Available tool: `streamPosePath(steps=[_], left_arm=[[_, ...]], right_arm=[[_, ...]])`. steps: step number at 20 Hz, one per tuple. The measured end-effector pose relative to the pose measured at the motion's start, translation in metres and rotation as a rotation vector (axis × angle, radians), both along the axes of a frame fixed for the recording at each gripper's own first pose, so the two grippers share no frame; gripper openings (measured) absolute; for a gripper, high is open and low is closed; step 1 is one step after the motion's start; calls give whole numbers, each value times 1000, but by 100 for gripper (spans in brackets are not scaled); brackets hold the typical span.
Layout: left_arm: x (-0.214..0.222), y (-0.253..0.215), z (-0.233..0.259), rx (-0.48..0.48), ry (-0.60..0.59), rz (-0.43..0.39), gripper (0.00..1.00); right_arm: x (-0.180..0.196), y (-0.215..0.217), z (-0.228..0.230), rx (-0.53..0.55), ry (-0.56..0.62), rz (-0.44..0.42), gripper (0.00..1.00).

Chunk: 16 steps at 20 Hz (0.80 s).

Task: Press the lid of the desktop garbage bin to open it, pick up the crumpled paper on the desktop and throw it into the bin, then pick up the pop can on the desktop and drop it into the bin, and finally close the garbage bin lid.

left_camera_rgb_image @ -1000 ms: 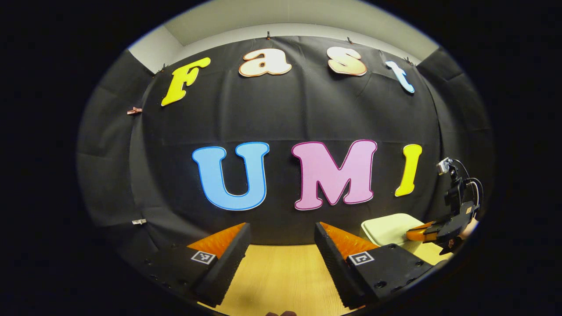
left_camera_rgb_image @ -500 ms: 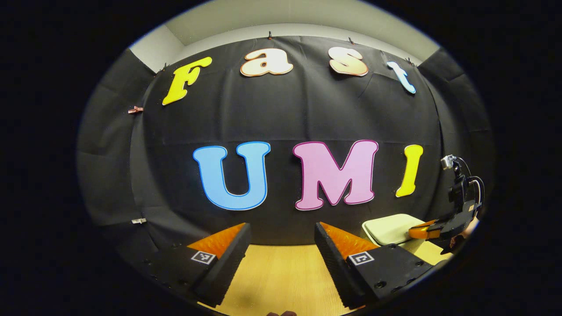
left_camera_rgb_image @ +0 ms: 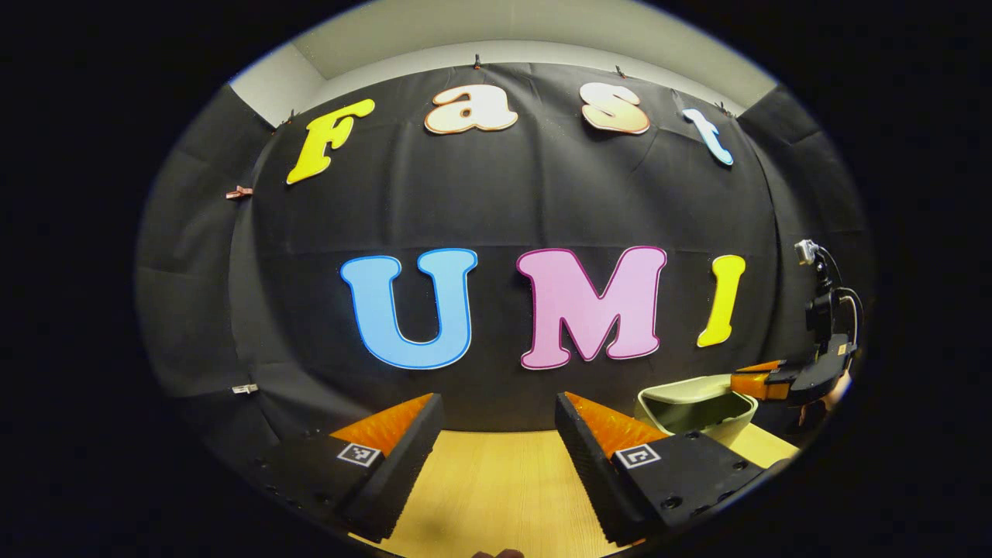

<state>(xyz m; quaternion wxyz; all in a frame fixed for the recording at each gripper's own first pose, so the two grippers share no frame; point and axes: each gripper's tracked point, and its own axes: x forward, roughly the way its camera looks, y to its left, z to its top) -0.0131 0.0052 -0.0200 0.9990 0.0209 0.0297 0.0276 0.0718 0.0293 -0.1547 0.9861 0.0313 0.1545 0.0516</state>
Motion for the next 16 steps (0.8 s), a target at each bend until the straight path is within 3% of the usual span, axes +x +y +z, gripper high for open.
streamPosePath(steps=[7, 11, 14, 16], left_arm=[[-5, 2, -3, -5, 4, -1, 96], [-8, 5, -13, -27, 29, -8, 94], [-9, 6, -26, -45, 66, -26, 94], [-12, 4, -39, -76, 102, -52, 94]], right_arm=[[-4, 2, 30, -53, -91, 5, 16], [-14, 16, 31, -43, -85, 53, 39], [-23, 22, 30, -35, -73, 76, 69], [-30, 24, 31, -36, -70, 84, 80]])
